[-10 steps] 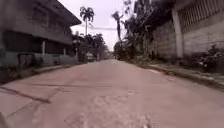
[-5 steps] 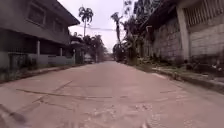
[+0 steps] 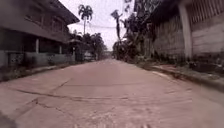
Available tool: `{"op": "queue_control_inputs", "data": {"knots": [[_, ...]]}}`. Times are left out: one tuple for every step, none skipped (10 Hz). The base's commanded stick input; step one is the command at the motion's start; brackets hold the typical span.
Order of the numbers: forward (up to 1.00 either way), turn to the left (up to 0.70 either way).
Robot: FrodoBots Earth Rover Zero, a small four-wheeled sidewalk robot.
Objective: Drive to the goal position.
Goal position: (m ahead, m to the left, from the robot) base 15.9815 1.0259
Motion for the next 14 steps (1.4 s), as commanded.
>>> {"op": "queue_control_inputs", "data": {"knots": [[1.0,0.02],[1.0,0.02],[1.0,0.02],[1.0,0.02],[1.0,0.02],[1.0,0.02],[1.0,0.02],[1.0,0.02],[1.0,0.02],[1.0,0.02],[1.0,0.02],[1.0,0.02],[1.0,0.02],[1.0,0.02]]}}
